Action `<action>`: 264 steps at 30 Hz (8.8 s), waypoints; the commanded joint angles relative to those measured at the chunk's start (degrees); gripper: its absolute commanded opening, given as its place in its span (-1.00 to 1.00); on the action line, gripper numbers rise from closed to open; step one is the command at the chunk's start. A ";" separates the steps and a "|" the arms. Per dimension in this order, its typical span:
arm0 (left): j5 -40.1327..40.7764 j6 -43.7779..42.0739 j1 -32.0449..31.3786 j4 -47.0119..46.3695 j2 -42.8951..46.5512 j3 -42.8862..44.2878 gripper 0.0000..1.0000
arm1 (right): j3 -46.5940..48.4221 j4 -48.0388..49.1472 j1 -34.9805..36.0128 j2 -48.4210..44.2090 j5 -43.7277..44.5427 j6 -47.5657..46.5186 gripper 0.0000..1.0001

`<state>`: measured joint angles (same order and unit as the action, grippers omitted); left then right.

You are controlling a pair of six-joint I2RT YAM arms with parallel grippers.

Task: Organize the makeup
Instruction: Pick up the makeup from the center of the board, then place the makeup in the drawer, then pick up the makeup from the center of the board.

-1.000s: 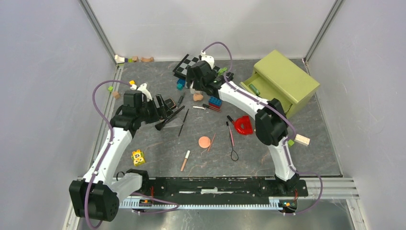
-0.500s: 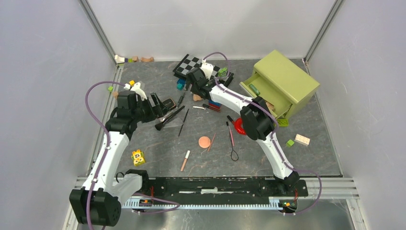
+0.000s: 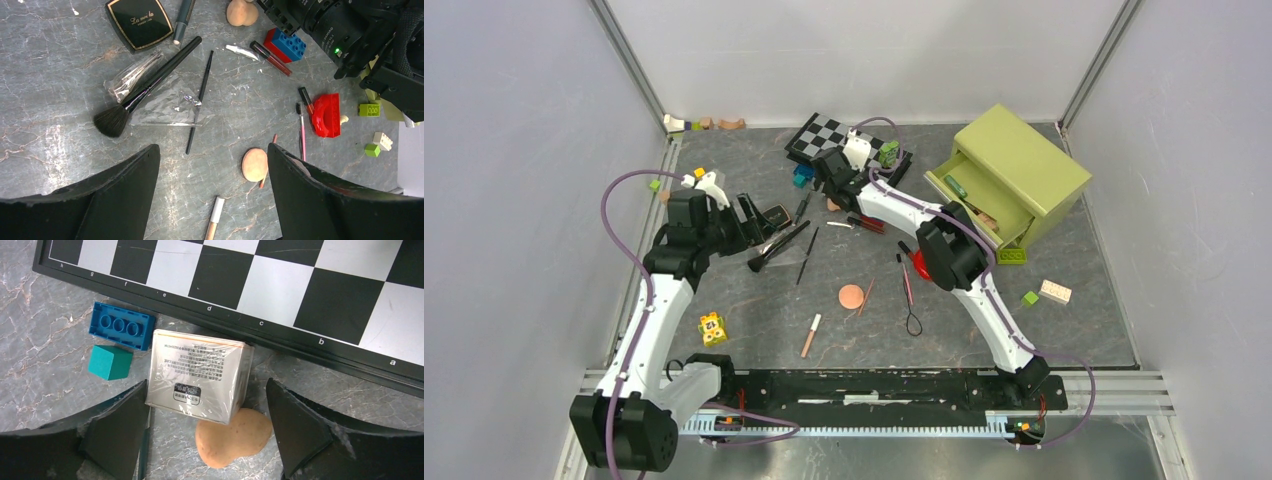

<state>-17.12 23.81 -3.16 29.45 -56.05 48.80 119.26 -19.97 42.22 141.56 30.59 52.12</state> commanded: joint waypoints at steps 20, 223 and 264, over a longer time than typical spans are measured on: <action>-2.75 2.09 2.36 -2.73 -1.68 0.78 0.70 | -12.18 19.52 0.04 -14.20 -4.86 -21.73 -0.09; -3.28 -0.23 5.27 -4.58 -8.45 0.23 0.68 | -39.22 8.39 -23.79 -50.03 -28.09 -62.32 -0.86; 37.00 12.75 -10.09 7.20 -59.61 39.70 1.00 | -66.09 13.29 -19.81 -75.42 -35.74 -43.50 0.19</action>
<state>16.71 32.47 -11.90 36.60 -114.08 85.97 53.10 -7.84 22.39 67.13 -5.50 8.95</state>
